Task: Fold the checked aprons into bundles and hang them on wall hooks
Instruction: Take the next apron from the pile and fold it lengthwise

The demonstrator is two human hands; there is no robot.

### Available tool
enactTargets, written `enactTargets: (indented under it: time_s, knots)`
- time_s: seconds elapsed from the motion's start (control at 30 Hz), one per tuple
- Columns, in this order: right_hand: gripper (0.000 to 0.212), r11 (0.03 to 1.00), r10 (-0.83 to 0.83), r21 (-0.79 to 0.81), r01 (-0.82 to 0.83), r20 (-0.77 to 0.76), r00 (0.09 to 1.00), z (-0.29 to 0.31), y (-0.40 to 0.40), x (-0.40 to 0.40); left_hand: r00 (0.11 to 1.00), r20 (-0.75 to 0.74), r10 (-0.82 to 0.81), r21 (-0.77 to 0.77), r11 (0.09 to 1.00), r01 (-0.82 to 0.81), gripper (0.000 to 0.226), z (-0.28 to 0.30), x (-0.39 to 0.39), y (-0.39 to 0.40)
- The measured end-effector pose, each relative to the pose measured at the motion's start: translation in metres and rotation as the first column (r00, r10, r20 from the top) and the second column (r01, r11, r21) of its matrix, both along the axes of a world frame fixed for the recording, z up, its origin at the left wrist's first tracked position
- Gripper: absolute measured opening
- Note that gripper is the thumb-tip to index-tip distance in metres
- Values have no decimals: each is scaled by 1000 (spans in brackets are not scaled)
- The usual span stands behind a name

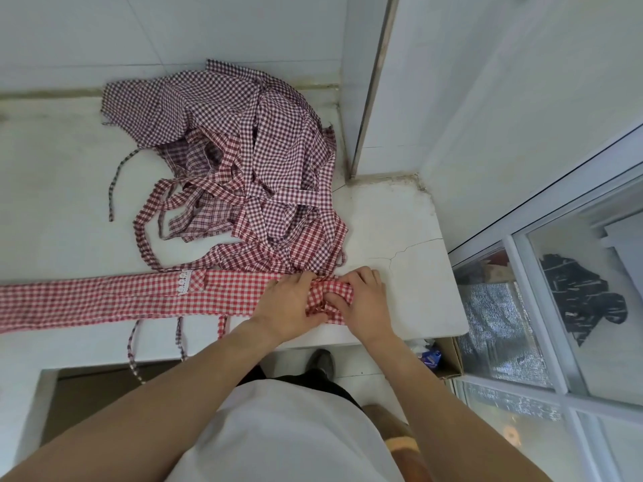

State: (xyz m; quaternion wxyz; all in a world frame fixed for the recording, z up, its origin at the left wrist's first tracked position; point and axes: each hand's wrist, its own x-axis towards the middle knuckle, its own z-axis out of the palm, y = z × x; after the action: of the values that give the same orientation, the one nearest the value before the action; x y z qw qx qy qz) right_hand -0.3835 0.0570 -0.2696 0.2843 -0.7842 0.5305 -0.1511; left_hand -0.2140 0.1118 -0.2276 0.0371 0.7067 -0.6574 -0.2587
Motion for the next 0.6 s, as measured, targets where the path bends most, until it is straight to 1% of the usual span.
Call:
enactTargets:
  time_s: [0.1, 0.13, 0.2, 0.27, 0.3, 0.37, 0.43, 0.47, 0.6]
  knots:
    - [34, 996, -73, -34, 76, 85, 994, -1, 6, 1, 999, 37, 6, -92, 996, -3, 43, 2, -1, -4]
    - [34, 996, -75, -35, 80, 122, 990, 1, 7, 0, 999, 33, 13, -107, 994, -10, 38, 3, 0, -6]
    - [42, 1000, -28, 17, 26, 143, 989, 4, 7, -3, 999, 12, 29, -98, 995, -28, 29, 4, 1, -9]
    - [54, 995, 51, 75, -59, 114, 992, 6, 3, -6, 999, -24, 45, -34, 998, -46, 23, 5, 4, -11]
    - [56, 993, 72, 82, -80, 103, 992, 7, 1, -7, 996, -67, 57, 17, 998, -56, 22, 5, 6, -13]
    - [46, 994, 56, 82, -65, 111, 992, 11, -2, -9, 976, -203, 84, 130, 990, -58, 18, 7, 12, -17]
    - [40, 997, 18, 72, -26, 109, 994, 15, -4, -6, 949, -304, 82, 195, 980, -23, 19, 11, 16, -20]
    - [39, 999, 4, 43, -8, 92, 996, 16, -4, -4, 940, -333, 74, 207, 978, -3, 23, 14, 17, -21]
    - [25, 979, 8, -202, 1, 45, 999, 13, -2, 0, 912, -398, 96, 226, 974, -4, 40, 27, 18, -25]
